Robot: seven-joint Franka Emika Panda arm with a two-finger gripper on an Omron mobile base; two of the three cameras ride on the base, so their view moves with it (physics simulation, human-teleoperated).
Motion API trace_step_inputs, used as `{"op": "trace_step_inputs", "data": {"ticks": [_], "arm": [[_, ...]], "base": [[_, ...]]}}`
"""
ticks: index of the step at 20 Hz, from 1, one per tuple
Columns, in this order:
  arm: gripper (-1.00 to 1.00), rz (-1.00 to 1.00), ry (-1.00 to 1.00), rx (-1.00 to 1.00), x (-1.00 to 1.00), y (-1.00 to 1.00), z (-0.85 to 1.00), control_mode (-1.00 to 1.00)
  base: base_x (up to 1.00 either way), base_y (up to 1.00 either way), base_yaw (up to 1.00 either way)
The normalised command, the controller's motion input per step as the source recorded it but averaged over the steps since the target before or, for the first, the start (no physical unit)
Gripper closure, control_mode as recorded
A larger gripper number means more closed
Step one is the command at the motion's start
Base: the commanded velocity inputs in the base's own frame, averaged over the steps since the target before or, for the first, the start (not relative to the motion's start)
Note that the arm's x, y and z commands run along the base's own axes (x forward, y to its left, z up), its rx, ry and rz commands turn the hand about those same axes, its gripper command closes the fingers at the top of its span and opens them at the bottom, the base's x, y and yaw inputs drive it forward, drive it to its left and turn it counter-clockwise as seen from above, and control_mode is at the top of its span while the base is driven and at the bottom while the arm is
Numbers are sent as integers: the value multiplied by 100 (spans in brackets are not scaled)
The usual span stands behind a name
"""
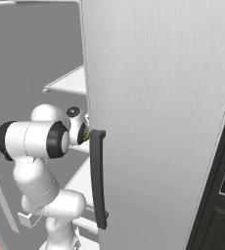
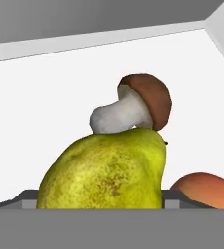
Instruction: Take the pear and lemon from the highest rack and move them to the second highest rack where the mushroom and mango are located, to maximize freezer space. Close the freezer door after rearranging.
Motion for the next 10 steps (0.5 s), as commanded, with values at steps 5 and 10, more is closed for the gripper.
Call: {"op": "trace_step_inputs", "data": {"ticks": [5, 10], "arm": [[100, 0, 0, 0, 52, -10, -46, -100], [-100, 0, 0, 0, 33, 0, -58, -100]], "base": [[0, 0, 0], [0, 0, 0]]}}
